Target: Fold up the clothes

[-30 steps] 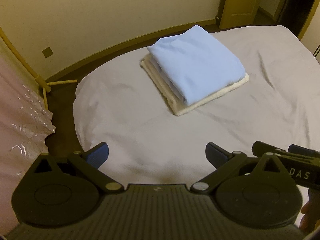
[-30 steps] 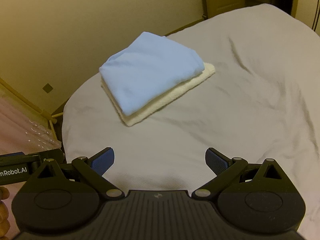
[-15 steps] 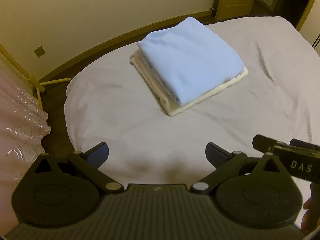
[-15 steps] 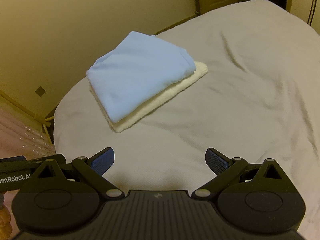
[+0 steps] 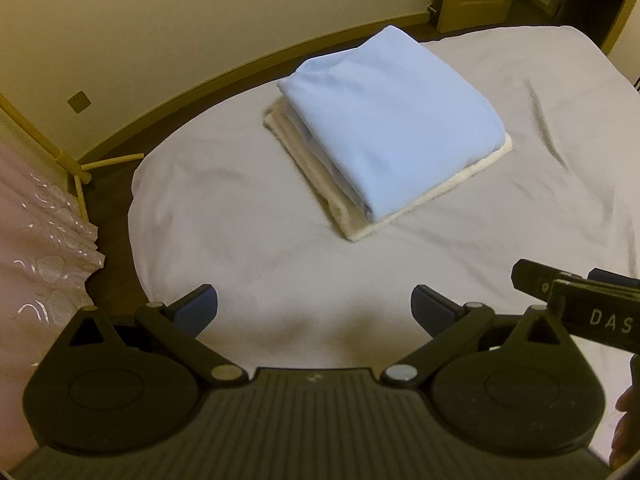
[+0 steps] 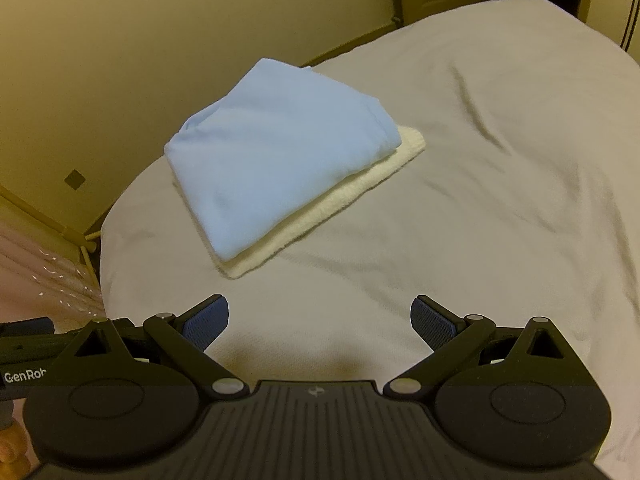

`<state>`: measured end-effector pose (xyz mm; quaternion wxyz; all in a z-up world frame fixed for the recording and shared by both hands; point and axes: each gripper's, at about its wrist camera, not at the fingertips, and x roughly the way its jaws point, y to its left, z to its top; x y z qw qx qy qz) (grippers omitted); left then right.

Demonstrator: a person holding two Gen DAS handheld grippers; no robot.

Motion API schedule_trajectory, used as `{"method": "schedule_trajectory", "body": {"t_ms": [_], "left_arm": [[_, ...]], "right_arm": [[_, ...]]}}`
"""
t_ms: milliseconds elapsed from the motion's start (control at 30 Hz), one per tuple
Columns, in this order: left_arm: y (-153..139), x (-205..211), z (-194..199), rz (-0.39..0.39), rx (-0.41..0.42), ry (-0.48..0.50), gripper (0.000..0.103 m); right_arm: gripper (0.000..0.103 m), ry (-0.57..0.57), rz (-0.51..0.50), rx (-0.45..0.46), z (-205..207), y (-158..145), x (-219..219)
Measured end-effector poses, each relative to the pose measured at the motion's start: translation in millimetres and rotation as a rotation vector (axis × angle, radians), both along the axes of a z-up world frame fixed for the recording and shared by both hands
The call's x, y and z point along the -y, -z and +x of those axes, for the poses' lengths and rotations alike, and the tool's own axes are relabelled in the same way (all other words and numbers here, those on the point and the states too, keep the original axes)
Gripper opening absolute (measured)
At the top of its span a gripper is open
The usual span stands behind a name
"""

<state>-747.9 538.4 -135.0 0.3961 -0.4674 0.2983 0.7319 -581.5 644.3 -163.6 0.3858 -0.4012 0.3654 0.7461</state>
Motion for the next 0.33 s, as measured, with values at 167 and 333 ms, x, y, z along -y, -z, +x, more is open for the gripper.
{"method": "schedule_trajectory", "body": {"t_ms": [167, 333], "left_arm": [[3.2, -3.7, -8.4, -0.007, -0.003, -0.013, 0.102], [1.9, -5.7, -12.2, 0.0, -0.033, -0.022, 0.102]], "right_arm": [[0.1, -0.008, -0.001, 0.006, -7.6, 2.9, -2.7], [0.1, -0.018, 0.002, 0.004, -13.1, 2.1, -4.3]]}}
